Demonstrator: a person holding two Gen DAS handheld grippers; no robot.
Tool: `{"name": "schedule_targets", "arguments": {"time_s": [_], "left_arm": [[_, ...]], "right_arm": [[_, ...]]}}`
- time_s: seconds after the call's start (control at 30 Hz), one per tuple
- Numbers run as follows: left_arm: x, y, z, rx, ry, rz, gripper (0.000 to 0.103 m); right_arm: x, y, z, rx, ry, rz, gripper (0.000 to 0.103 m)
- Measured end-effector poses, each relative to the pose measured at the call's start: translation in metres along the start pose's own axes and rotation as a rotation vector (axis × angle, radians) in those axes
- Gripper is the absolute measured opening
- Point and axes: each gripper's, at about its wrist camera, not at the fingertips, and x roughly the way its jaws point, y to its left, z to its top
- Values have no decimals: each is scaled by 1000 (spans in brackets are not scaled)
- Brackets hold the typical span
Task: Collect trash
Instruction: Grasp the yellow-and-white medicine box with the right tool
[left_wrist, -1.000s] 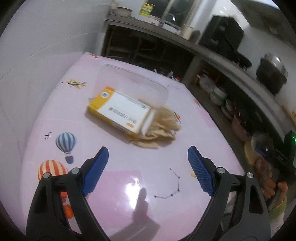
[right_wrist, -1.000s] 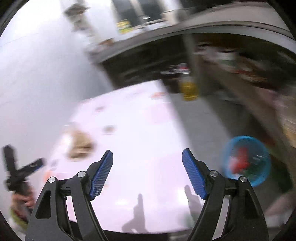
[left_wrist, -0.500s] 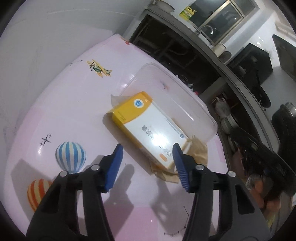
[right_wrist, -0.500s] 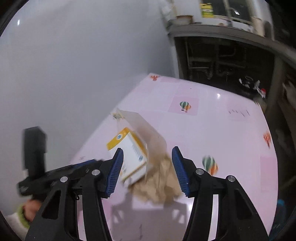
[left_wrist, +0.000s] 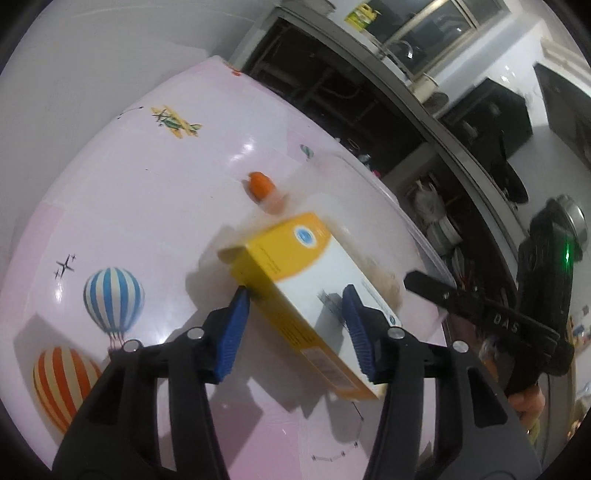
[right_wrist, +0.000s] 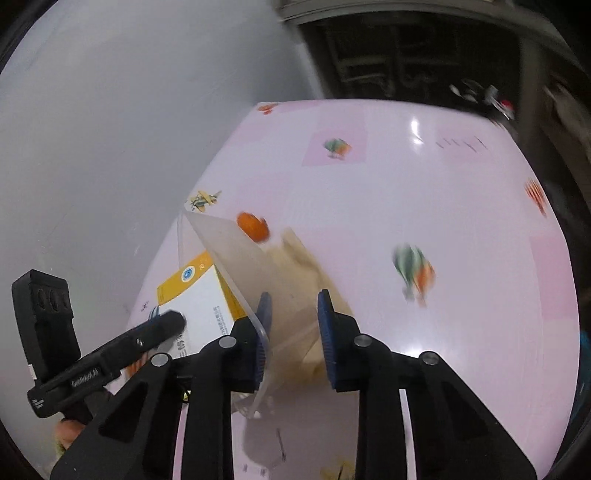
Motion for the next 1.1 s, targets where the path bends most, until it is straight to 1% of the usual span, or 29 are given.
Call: {"name": "schedule_targets", "arguments": {"time_s": [0.07,0.23,0.37,0.43,0.47,0.5,0.6,0.63,0.7,0.73,0.77,0.8,0.87,0.93,0.97,1.0,1.1], "left_arm": [[-5,-8,-8,22,15,-12,61],[-14,-22,-31,43,70,-85,59],[-15,-34,-51,69,127,-122,59],[-15,-38,-59,73,147,-139,59],[-15,-42,-60,73,151,-146,59],[-16,-44,-62,73,150,-151,59],[-20,-47,-63,80,122,-156,59],[-21,-47,-62,81,113,-155,59],[-24,-47,-59,86,95,-144,59],[-24,-47,-58,90,89,-141,58],[-23,-47,-58,91,86,-137,58],[-23,-46,-57,91,86,-135,58],[-19,-47,-56,102,89,-134,57],[-15,-48,-56,117,96,-124,56],[-14,-48,-56,120,100,-124,56],[-11,-48,-56,120,108,-127,56],[-6,-47,-57,119,118,-128,56]], "right_arm": [[-16,-9,-21,66,-29,2,23],[-51,-21,-64,131,-116,-46,22],[-67,-33,-92,149,-133,-95,23],[-73,-41,-102,141,-140,-115,26],[-77,-46,-105,146,-142,-117,31],[-80,-52,-107,151,-143,-117,39],[-92,-58,-106,137,-165,-124,46],[-100,-56,-104,107,-181,-122,48],[-111,-50,-104,58,-202,-104,57],[-117,-43,-102,10,-208,-78,59],[-120,-37,-102,-37,-202,-51,63],[-121,-30,-101,-84,-192,-33,65],[-116,-12,-101,-204,-152,-33,67],[-108,0,-103,-297,-105,-31,70],[-102,7,-105,-347,-79,-28,75],[-96,12,-107,-402,-50,-27,77],[-69,27,-113,-562,35,-96,81]]}}
